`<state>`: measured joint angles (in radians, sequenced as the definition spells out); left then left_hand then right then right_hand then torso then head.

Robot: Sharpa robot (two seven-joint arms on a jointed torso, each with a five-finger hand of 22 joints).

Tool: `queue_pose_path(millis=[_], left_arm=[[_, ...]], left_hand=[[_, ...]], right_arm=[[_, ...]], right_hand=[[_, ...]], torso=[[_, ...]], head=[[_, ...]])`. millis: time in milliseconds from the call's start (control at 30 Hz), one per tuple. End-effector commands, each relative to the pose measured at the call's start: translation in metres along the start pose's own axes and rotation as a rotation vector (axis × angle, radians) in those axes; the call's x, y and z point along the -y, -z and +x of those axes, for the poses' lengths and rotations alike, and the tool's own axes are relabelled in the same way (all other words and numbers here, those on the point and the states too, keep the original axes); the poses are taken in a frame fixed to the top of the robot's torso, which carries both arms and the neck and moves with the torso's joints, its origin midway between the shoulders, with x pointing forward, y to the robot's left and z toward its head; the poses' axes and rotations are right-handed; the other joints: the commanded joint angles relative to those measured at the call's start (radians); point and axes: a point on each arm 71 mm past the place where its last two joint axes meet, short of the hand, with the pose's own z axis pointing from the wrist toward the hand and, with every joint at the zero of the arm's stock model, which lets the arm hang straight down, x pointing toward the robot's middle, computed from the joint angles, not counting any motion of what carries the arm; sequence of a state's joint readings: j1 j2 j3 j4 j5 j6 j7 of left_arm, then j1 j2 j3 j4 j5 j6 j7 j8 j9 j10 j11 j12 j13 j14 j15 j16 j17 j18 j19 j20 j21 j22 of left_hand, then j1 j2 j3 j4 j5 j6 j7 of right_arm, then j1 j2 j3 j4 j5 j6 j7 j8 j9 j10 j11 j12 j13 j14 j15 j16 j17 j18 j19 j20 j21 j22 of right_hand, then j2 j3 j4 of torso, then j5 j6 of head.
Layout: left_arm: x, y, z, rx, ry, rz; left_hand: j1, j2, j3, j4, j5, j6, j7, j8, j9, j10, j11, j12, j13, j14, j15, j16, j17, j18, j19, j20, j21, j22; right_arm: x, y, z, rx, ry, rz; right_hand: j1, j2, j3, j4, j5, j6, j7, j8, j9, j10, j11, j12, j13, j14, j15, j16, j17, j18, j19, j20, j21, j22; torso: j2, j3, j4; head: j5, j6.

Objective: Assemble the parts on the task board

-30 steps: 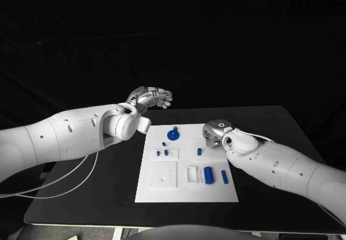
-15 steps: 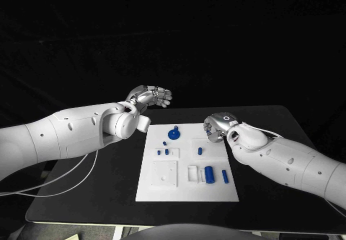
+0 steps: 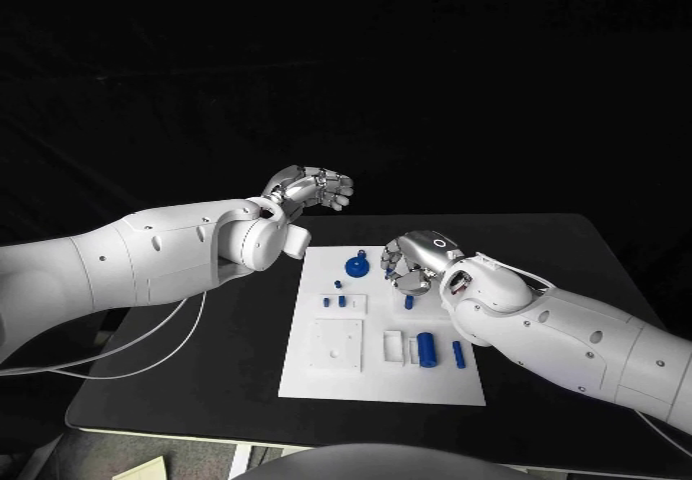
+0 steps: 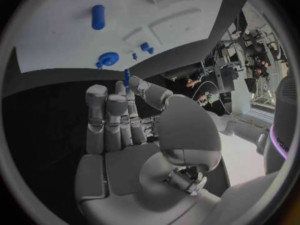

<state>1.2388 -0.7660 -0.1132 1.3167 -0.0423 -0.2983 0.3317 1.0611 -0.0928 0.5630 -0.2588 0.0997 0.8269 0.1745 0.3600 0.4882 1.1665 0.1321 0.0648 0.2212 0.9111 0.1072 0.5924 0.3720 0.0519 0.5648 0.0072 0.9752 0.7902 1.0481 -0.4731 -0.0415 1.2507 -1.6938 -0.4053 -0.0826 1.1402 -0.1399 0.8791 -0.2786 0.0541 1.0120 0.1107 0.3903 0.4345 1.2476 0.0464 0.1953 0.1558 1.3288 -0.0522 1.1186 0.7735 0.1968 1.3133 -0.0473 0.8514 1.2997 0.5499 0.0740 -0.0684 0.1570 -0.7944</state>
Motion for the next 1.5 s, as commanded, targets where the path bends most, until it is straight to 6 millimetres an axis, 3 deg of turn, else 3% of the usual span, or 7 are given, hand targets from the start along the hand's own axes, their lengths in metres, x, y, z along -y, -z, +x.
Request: queue_pose_path(millis=[33,200,400,533,833,1500], left_arm=[[0.003,-0.001,0.000,0.002,0.005,0.020],[0.003,-0.002,0.000,0.002,0.005,0.021],[0.003,-0.003,0.001,0.001,0.005,0.022],[0.003,-0.003,0.002,0.001,0.006,0.023],[0.003,-0.004,0.004,0.001,0.006,0.024],[0.004,-0.007,0.008,-0.005,0.006,0.027]], left_hand=[[-0.002,0.003,-0.006,-0.002,0.005,-0.007,-0.002,0.004,-0.001,-0.005,-0.002,0.005,-0.002,0.008,0.003,-0.007,0.002,0.017,-0.003,0.003,-0.004,0.002],[-0.002,0.003,-0.007,-0.002,0.005,-0.007,-0.002,0.004,-0.001,-0.004,-0.002,0.005,-0.002,0.008,0.003,-0.007,0.003,0.017,-0.003,0.003,-0.004,0.002],[-0.002,0.003,-0.007,-0.002,0.005,-0.007,-0.003,0.005,-0.001,-0.004,-0.002,0.005,-0.002,0.009,0.003,-0.008,0.003,0.017,-0.002,0.003,-0.004,0.002],[-0.002,0.002,-0.007,-0.002,0.005,-0.007,-0.003,0.005,-0.002,-0.004,-0.002,0.005,-0.002,0.009,0.003,-0.008,0.004,0.017,-0.002,0.003,-0.004,0.002],[-0.002,0.002,-0.007,-0.002,0.005,-0.007,-0.003,0.005,-0.002,-0.004,-0.002,0.006,-0.003,0.009,0.003,-0.009,0.005,0.017,-0.002,0.003,-0.004,0.002],[-0.002,0.003,-0.007,-0.002,0.006,-0.007,-0.003,0.006,-0.002,-0.003,-0.002,0.006,-0.003,0.010,0.003,-0.011,0.006,0.017,-0.002,0.003,-0.005,0.002]], right_arm=[[-0.013,-0.002,0.005,-0.009,-0.037,-0.044],[-0.026,-0.003,0.014,-0.024,-0.022,-0.077],[-0.040,-0.002,0.032,-0.065,0.004,-0.110],[-0.050,-0.002,0.045,-0.093,0.018,-0.128],[-0.056,-0.002,0.059,-0.117,0.051,-0.136],[-0.065,-0.001,0.084,-0.167,0.061,-0.139]], right_hand=[[0.001,0.000,0.002,0.006,-0.005,0.005,0.003,0.001,0.001,0.037,0.000,0.004,0.002,-0.022,-0.014,0.005,-0.002,0.065,0.019,-0.023,0.004,0.001],[0.001,0.000,0.002,0.006,-0.005,0.004,0.003,0.001,0.001,0.037,0.000,0.004,0.002,-0.022,-0.014,0.005,-0.002,0.065,0.020,-0.024,0.004,0.002],[0.001,0.001,0.003,0.006,-0.005,0.004,0.003,0.000,0.001,0.036,0.000,0.003,0.003,-0.022,-0.014,0.005,-0.003,0.065,0.021,-0.024,0.005,0.002],[0.001,0.002,0.003,0.006,-0.005,0.004,0.003,0.000,0.001,0.036,0.000,0.003,0.004,-0.022,-0.014,0.005,-0.003,0.065,0.021,-0.024,0.005,0.002],[0.001,0.002,0.004,0.006,-0.005,0.003,0.003,0.000,0.001,0.036,0.000,0.002,0.005,-0.022,-0.014,0.005,-0.004,0.065,0.022,-0.025,0.006,0.003],[0.002,0.003,0.005,0.004,-0.005,0.003,0.004,-0.001,0.002,0.035,0.000,0.001,0.007,-0.022,-0.014,0.005,-0.005,0.065,0.024,-0.027,0.008,0.004]], torso=[[0.000,-0.0015,0.0007],[0.001,-0.0017,0.0003],[0.001,-0.0034,0.0036],[0.001,-0.0026,0.0022],[0.001,-0.0032,0.0025],[0.001,-0.0040,0.0031]], head=[[0.017,-0.005],[0.035,-0.011],[0.045,-0.016],[0.054,-0.024],[0.063,-0.029],[0.085,-0.053]])
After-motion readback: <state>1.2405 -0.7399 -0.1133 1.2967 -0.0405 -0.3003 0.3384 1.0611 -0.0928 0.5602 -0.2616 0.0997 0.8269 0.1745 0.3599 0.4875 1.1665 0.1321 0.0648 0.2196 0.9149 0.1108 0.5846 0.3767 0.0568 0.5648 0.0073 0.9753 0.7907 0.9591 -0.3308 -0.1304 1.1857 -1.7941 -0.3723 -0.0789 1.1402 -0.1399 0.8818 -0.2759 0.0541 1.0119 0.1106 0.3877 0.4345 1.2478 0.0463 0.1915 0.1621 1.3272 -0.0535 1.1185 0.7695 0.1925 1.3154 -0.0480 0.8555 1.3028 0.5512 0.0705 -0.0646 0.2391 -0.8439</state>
